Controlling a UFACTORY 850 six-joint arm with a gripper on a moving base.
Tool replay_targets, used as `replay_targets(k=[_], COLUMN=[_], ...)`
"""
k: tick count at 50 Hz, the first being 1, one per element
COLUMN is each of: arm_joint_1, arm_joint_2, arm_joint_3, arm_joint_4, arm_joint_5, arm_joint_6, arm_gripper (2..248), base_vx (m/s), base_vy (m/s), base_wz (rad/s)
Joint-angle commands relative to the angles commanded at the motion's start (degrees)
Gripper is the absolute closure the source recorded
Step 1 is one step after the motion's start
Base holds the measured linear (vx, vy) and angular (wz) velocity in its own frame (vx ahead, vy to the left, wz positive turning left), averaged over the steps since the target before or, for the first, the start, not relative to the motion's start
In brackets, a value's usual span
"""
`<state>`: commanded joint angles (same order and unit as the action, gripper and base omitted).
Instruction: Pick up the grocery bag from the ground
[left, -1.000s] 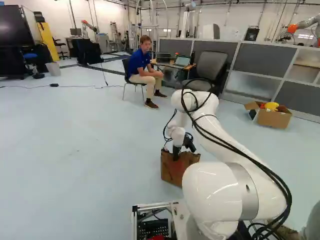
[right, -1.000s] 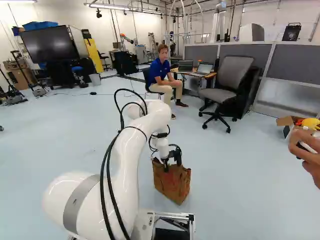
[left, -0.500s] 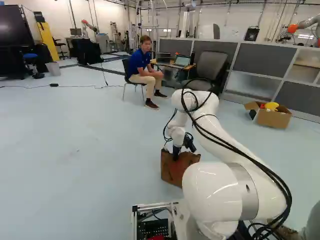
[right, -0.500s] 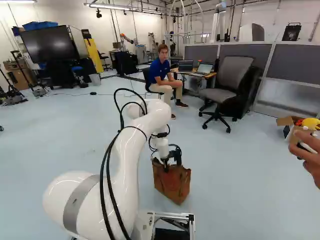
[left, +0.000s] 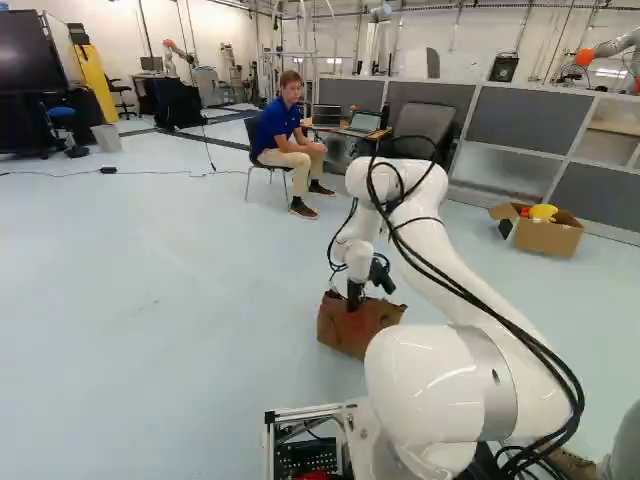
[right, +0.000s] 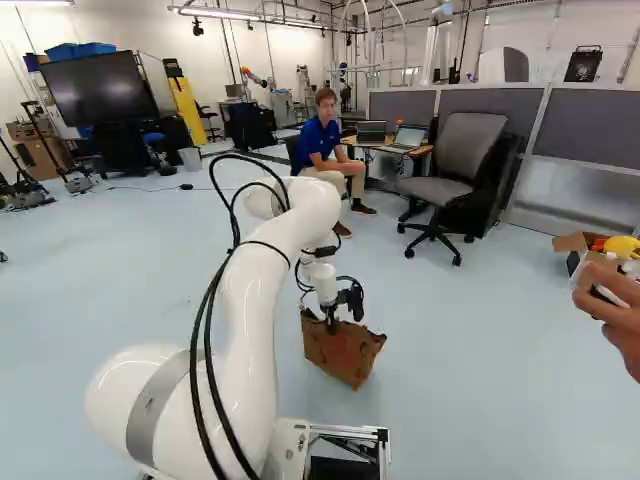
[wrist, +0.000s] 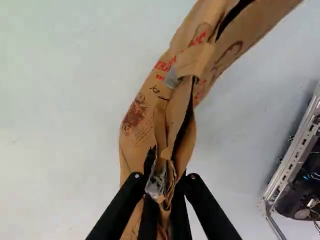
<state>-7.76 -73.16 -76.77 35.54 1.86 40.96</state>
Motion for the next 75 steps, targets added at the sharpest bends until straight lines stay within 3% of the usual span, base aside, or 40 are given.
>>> replay_targets(k=[75], arm_joint_1=[0.0], arm_joint_2=[30.67], arm_joint_3=[21.63], arm_joint_4=[0.0], arm_joint_5=[0.0], arm_joint_6=[0.0], arm_gripper=[227], base_vx=[0.0], base_vy=[0.0], base_wz=[0.0])
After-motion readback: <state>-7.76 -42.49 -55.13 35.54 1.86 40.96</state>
